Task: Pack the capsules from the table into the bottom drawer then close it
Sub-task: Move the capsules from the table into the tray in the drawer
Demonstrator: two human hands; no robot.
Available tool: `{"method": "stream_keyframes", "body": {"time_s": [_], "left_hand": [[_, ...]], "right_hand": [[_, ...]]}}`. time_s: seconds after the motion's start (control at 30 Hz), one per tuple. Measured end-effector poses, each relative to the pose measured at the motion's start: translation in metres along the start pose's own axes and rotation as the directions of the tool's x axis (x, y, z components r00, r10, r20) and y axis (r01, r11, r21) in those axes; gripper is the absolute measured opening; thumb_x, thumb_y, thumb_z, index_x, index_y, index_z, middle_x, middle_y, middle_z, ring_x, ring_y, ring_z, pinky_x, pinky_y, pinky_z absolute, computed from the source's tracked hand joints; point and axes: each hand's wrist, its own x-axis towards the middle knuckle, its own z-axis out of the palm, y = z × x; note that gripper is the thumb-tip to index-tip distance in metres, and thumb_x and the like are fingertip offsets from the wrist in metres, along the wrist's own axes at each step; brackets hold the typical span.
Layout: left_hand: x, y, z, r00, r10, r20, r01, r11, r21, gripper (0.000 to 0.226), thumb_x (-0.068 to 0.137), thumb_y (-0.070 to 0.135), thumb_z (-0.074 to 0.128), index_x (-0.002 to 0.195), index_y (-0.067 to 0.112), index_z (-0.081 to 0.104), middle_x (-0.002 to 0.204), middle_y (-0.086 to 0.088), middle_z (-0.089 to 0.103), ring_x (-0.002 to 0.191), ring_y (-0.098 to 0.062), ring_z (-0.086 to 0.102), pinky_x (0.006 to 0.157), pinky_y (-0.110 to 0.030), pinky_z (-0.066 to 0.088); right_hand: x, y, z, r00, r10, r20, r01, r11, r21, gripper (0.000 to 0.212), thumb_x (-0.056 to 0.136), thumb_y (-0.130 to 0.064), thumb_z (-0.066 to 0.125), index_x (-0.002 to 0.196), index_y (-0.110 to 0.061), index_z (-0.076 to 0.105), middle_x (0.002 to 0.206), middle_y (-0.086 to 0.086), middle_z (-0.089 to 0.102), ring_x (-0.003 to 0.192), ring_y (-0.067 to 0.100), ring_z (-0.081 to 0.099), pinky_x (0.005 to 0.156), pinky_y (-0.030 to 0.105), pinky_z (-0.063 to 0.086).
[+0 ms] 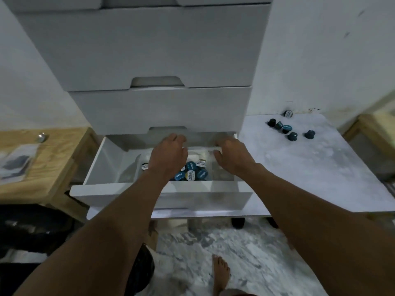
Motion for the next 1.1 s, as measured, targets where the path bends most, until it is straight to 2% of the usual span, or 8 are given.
{"method": "stream_keyframes", "body": {"time_s": [0.13,0.3,0.6,0.83,0.97,1.1], "left_hand": [[-0.015,0.035,-0.012,0.994,0.104,-0.035,-0.104,0.995,0.005,0.033,0.091,0.02,0.05,0.122,0.011,0.057,0.119,-0.012,0.058,0.106,-0.033,0.056,0.088,-0.043,0.049],[-0.021,0.091,-0.017,0.963,0.267,-0.046,-0.267,0.964,0.007,0.031,0.093,0.02,0.047,0.119,0.008,0.056,0.117,-0.012,0.058,0.104,-0.031,0.055,0.083,-0.042,0.049],[0.003,0.191,0.004,0.91,0.414,-0.016,-0.413,0.91,0.027,0.032,0.095,0.028,0.046,0.122,0.014,0.053,0.122,-0.004,0.056,0.109,-0.024,0.053,0.084,-0.039,0.048],[0.048,0.278,0.052,0.92,0.393,-0.004,-0.392,0.919,0.034,0.032,0.094,0.026,0.046,0.124,0.014,0.053,0.121,-0.004,0.055,0.108,-0.023,0.053,0.082,-0.036,0.046],[0.067,0.328,0.086,0.942,0.333,0.032,-0.334,0.942,0.018,0.028,0.094,0.025,0.045,0.118,0.015,0.056,0.117,-0.002,0.057,0.105,-0.023,0.054,0.08,-0.035,0.047],[0.086,0.375,0.108,0.957,0.289,0.038,-0.289,0.957,0.0,0.023,0.094,0.025,0.045,0.112,0.015,0.056,0.112,-0.002,0.056,0.1,-0.023,0.055,0.073,-0.033,0.044]], "right_hand": [[-0.039,0.002,-0.021,0.992,0.049,-0.119,-0.053,0.998,-0.026,0.031,0.091,-0.017,0.051,0.116,-0.002,0.059,0.113,0.02,0.06,0.101,0.037,0.058,0.086,0.04,0.047],[-0.075,0.024,-0.054,0.971,0.148,-0.187,-0.16,0.986,-0.054,0.035,0.093,-0.019,0.051,0.125,-0.006,0.055,0.117,0.016,0.059,0.104,0.033,0.057,0.086,0.036,0.043],[-0.108,0.105,-0.101,0.926,0.267,-0.266,-0.296,0.952,-0.076,0.032,0.091,-0.022,0.054,0.118,-0.006,0.059,0.122,0.015,0.058,0.109,0.032,0.055,0.09,0.038,0.044],[-0.107,0.209,-0.131,0.925,0.296,-0.239,-0.317,0.947,-0.053,0.032,0.091,-0.021,0.054,0.12,-0.009,0.058,0.117,0.014,0.06,0.106,0.031,0.056,0.088,0.036,0.045],[-0.104,0.268,-0.153,0.948,0.276,-0.16,-0.288,0.956,-0.061,0.033,0.092,-0.021,0.053,0.123,-0.01,0.056,0.122,0.013,0.057,0.109,0.03,0.056,0.089,0.034,0.043],[-0.095,0.325,-0.176,0.96,0.258,-0.112,-0.268,0.959,-0.091,0.031,0.092,-0.02,0.052,0.119,-0.005,0.056,0.118,0.017,0.057,0.104,0.035,0.056,0.087,0.04,0.046]]}}
